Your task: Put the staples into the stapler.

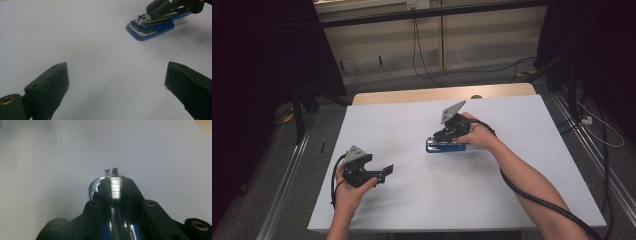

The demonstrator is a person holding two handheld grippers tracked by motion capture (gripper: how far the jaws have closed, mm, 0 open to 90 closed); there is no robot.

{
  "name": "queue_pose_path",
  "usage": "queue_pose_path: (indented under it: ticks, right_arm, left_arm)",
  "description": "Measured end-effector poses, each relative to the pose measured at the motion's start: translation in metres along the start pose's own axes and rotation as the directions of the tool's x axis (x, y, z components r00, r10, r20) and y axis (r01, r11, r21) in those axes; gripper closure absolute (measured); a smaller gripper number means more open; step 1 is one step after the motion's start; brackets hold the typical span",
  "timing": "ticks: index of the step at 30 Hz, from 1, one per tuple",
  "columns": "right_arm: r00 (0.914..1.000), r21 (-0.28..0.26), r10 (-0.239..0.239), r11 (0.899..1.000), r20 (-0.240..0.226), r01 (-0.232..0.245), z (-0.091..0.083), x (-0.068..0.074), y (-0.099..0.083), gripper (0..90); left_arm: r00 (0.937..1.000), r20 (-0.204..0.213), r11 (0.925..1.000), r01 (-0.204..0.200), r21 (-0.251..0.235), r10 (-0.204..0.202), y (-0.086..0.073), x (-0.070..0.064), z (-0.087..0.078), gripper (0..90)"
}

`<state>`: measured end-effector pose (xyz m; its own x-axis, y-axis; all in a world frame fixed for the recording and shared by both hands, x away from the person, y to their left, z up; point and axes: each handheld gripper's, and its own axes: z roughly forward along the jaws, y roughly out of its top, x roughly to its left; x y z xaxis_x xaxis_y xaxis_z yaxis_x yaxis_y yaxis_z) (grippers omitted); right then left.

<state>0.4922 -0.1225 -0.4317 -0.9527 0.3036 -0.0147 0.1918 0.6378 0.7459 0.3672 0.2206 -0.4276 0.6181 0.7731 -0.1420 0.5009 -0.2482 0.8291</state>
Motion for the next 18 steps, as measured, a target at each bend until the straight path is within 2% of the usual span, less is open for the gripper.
queue_pose_path:
  ticks: [18]
  right_arm:
    - [0.9998,0.000,-0.015,1.000,-0.012,0.015,-0.0010,-0.0010,0.0003,79.7]
  left_arm:
    - [1.0000,-0.002,1.0000,0.000,0.002,0.000,-0.0004,0.0003,0.0003,5.6]
